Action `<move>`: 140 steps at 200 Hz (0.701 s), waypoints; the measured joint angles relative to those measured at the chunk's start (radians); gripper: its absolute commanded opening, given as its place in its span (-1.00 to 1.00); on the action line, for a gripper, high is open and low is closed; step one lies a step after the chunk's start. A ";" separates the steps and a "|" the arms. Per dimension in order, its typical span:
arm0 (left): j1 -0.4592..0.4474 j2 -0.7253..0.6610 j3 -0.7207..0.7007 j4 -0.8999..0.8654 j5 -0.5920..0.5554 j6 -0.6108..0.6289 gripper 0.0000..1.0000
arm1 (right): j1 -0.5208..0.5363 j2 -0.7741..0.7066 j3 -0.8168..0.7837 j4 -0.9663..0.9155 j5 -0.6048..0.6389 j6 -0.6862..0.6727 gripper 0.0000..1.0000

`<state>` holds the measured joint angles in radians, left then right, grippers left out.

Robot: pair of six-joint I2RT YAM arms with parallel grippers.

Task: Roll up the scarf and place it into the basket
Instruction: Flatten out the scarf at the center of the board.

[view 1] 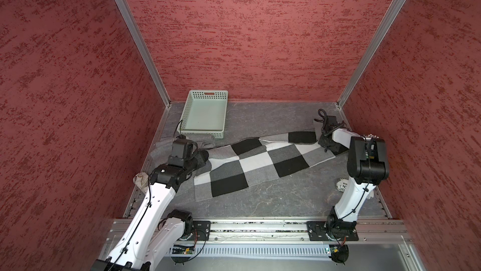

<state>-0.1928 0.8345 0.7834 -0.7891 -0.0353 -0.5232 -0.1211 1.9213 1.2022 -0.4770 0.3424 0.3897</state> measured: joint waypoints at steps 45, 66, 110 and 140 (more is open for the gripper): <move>0.000 -0.001 -0.015 0.001 0.000 -0.004 -1.00 | 0.010 -0.029 0.047 0.005 -0.019 -0.014 -0.26; 0.000 -0.001 -0.018 0.002 -0.002 -0.004 -1.00 | 0.024 -0.029 0.104 0.007 -0.019 -0.032 -0.24; 0.000 0.015 -0.018 0.002 -0.012 -0.004 -1.00 | 0.058 0.092 0.345 0.001 -0.028 -0.064 -0.12; 0.000 0.020 -0.018 0.001 -0.019 -0.012 -1.00 | 0.067 0.229 0.505 -0.024 -0.053 -0.073 -0.11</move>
<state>-0.1928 0.8547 0.7658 -0.7879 -0.0547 -0.5350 -0.0544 2.1506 1.7077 -0.5014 0.2890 0.3168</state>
